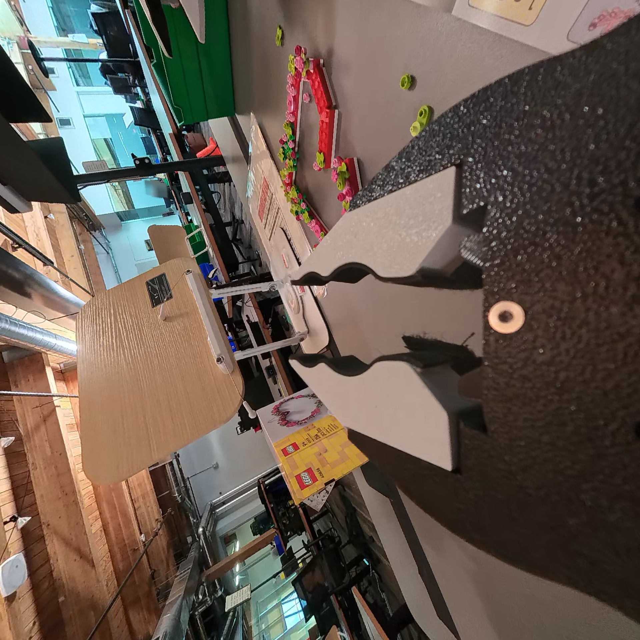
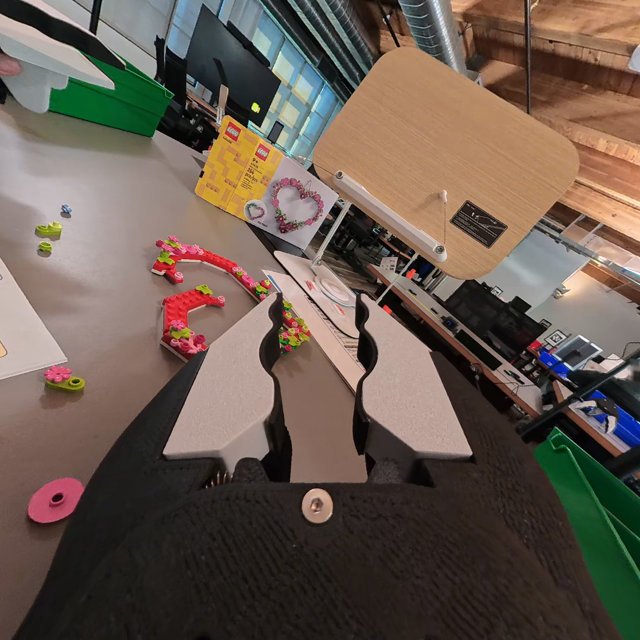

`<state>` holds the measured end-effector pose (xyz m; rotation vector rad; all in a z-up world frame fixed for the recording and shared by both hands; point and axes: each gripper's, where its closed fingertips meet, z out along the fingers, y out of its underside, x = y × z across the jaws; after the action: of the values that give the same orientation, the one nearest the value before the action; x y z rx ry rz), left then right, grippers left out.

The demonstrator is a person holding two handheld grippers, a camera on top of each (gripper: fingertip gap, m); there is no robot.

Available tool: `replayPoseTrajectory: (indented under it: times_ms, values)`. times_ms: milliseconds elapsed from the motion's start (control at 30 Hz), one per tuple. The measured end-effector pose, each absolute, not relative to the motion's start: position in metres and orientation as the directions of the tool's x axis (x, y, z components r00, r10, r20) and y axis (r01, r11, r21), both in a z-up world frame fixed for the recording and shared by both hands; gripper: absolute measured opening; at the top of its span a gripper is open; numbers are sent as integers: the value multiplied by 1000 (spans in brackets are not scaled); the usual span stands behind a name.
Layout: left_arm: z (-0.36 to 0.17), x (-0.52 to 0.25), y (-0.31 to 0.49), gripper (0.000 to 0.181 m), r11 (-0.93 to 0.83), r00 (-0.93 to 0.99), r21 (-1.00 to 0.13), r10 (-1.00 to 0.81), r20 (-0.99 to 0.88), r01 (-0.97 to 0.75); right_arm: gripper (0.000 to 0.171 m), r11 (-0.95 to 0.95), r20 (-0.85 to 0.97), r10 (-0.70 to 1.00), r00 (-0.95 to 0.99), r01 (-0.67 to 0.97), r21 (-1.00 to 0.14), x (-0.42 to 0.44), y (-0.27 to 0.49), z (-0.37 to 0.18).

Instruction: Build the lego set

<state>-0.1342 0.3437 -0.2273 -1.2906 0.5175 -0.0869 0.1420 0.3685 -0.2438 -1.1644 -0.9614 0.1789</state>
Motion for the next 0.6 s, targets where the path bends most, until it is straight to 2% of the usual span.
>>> replayPoseTrajectory:
  times_ms: [167,367,467,600]
  values:
    - [-225,-133,342,36,307,881,-923,-338,-332,-231,41,410,522,599,607,328,-851,143,369,-245]
    - [-226,-126,341,35,318,867,-916,-352,-354,-245,40,354,524,676,519,395,-848,130,361,-264]
    - [-227,-123,340,34,326,860,-911,-354,-367,-254,41,220,415,811,411,443,-869,109,348,-282]
    - [-228,-122,342,33,326,859,-908,-351,-374,-262,45,-35,167,914,369,481,-876,62,336,-292]
